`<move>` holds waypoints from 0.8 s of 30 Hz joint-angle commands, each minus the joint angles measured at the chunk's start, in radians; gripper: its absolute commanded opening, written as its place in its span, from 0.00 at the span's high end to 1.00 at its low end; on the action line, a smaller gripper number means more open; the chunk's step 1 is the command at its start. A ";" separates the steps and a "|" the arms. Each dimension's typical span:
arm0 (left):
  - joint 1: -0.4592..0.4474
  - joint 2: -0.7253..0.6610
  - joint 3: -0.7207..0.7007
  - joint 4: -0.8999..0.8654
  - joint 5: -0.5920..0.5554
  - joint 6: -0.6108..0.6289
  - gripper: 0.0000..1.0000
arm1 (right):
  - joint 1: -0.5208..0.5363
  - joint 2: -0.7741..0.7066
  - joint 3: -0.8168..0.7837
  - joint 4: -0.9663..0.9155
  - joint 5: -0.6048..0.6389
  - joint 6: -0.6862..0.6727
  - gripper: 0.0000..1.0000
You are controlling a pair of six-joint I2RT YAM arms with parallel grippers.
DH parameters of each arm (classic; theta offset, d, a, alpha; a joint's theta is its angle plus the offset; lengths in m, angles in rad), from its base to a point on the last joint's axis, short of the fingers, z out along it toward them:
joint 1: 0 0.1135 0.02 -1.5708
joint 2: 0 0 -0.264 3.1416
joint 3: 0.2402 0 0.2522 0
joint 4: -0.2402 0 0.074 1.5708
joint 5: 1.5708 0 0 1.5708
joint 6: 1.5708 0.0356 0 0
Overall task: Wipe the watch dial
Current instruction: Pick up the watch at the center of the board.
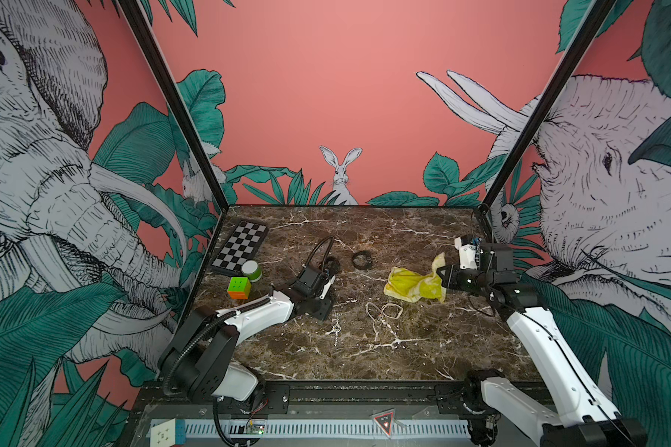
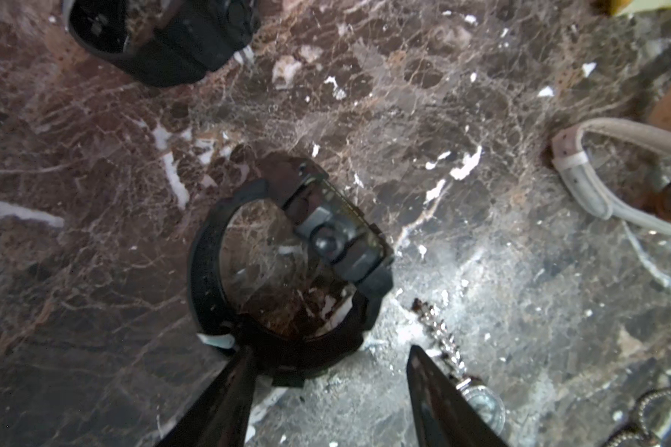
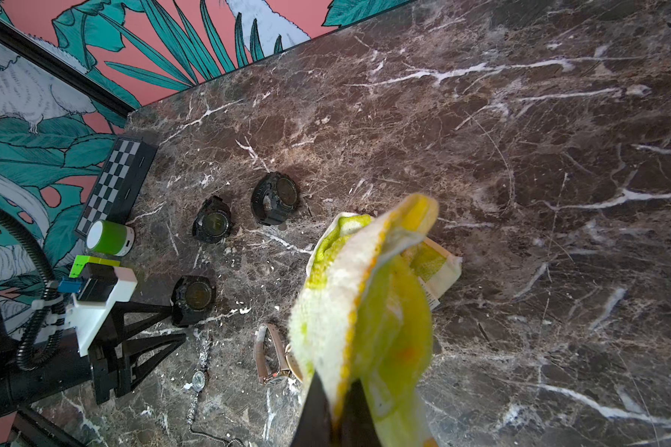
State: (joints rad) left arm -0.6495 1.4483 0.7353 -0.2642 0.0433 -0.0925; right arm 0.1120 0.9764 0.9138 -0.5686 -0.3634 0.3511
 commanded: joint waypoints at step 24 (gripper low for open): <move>-0.022 0.168 0.137 -0.020 -0.041 0.114 0.48 | -0.005 0.012 0.015 0.026 0.009 -0.025 0.98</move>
State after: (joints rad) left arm -0.6670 1.6123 0.8471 -0.2901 0.0051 0.0025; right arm 0.1120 0.9993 0.9138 -0.5648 -0.3626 0.3412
